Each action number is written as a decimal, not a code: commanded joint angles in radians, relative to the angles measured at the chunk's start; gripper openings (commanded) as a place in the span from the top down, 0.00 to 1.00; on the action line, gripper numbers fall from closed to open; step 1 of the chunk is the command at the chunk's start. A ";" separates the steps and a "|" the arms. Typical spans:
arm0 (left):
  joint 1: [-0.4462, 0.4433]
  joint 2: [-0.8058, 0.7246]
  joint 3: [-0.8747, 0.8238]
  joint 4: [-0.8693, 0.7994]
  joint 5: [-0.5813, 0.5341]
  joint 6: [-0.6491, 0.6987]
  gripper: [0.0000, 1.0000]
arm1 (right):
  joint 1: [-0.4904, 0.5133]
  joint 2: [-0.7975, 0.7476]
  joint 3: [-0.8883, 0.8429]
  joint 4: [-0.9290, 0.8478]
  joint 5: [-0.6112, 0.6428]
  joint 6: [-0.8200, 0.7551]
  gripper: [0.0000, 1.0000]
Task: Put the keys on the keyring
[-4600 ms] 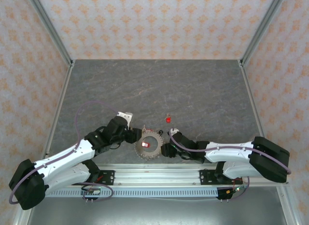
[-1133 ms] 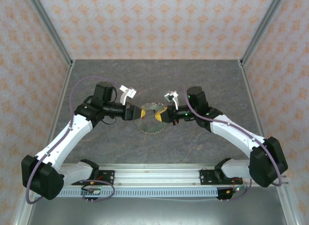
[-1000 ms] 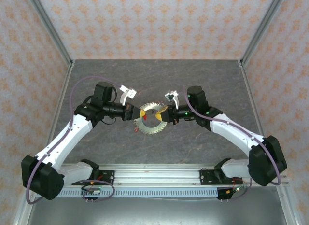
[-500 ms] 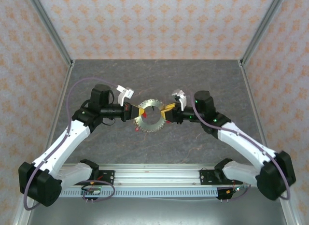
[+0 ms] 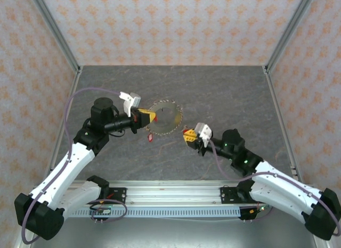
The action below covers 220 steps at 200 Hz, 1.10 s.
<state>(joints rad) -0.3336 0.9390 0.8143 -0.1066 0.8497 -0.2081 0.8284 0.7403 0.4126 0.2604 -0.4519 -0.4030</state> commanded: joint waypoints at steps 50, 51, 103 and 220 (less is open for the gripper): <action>0.001 -0.018 0.008 0.132 -0.043 -0.025 1.00 | 0.197 0.238 0.005 0.367 0.308 -0.292 0.87; 0.001 -0.017 0.009 0.132 -0.044 -0.025 1.00 | 0.197 0.241 0.006 0.370 0.309 -0.293 0.87; -0.004 -0.038 -0.004 0.135 -0.062 -0.032 1.00 | 0.208 0.331 0.031 0.428 0.322 -0.314 0.87; -0.010 -0.058 -0.007 0.121 -0.067 -0.022 1.00 | 0.209 0.284 -0.005 0.420 0.383 -0.279 0.85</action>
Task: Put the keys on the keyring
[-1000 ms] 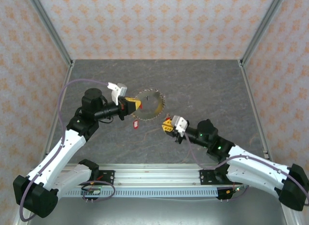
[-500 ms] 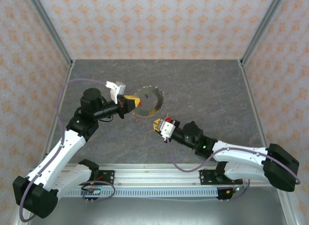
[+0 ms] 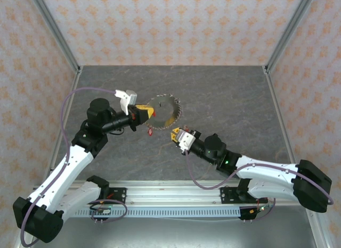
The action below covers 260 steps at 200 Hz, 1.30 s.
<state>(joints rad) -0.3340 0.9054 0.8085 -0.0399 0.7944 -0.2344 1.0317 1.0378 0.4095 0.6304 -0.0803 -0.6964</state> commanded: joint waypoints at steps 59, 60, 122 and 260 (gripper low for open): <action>-0.017 -0.028 0.003 0.053 -0.012 0.007 1.00 | 0.006 -0.001 -0.011 0.047 0.050 0.031 0.84; -0.016 -0.028 0.002 0.053 -0.012 0.006 1.00 | 0.006 -0.002 -0.012 0.048 0.051 0.032 0.84; -0.024 -0.028 0.014 0.023 -0.008 0.040 1.00 | 0.005 -0.097 -0.087 0.020 0.157 0.094 0.83; -0.050 -0.028 0.026 0.009 -0.023 0.053 1.00 | 0.007 0.045 0.047 0.092 -0.111 0.047 0.84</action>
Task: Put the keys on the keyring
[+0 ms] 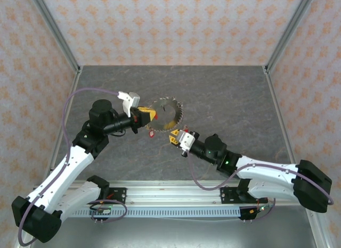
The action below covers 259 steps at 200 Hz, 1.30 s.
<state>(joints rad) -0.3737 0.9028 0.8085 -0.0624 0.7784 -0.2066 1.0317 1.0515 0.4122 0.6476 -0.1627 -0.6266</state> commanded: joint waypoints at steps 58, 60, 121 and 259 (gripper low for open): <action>-0.015 -0.031 0.026 0.028 -0.014 0.030 1.00 | 0.007 0.060 0.045 0.048 0.069 -0.051 0.83; -0.016 -0.030 0.026 0.028 -0.014 0.029 1.00 | 0.007 0.060 0.045 0.048 0.073 -0.052 0.83; -0.019 -0.028 0.028 0.031 -0.015 0.029 1.00 | 0.007 0.077 0.042 0.069 0.090 -0.048 0.81; -0.024 -0.040 0.027 0.027 -0.024 0.027 1.00 | 0.007 0.158 0.048 0.167 0.118 -0.040 0.81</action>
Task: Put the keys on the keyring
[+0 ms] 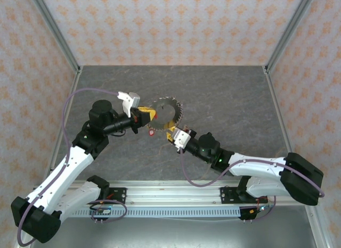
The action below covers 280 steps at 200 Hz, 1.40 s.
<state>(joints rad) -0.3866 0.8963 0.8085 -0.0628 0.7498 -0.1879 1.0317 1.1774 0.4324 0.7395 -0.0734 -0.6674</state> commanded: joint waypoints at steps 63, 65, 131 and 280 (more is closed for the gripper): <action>-0.015 -0.035 0.024 0.026 0.002 0.004 1.00 | 0.007 0.066 0.017 0.127 0.075 -0.008 0.85; -0.015 -0.036 0.024 0.026 0.002 0.004 1.00 | 0.007 0.066 0.016 0.127 0.075 -0.008 0.85; -0.019 -0.039 0.022 0.032 -0.007 -0.004 1.00 | 0.007 0.063 0.011 0.135 0.073 0.001 0.86; -0.023 -0.042 0.020 0.034 -0.016 -0.009 1.00 | 0.007 0.066 0.004 0.156 0.015 0.057 0.79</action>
<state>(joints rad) -0.3996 0.8738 0.8085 -0.0620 0.7391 -0.1898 1.0317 1.2392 0.4339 0.8314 -0.0345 -0.6361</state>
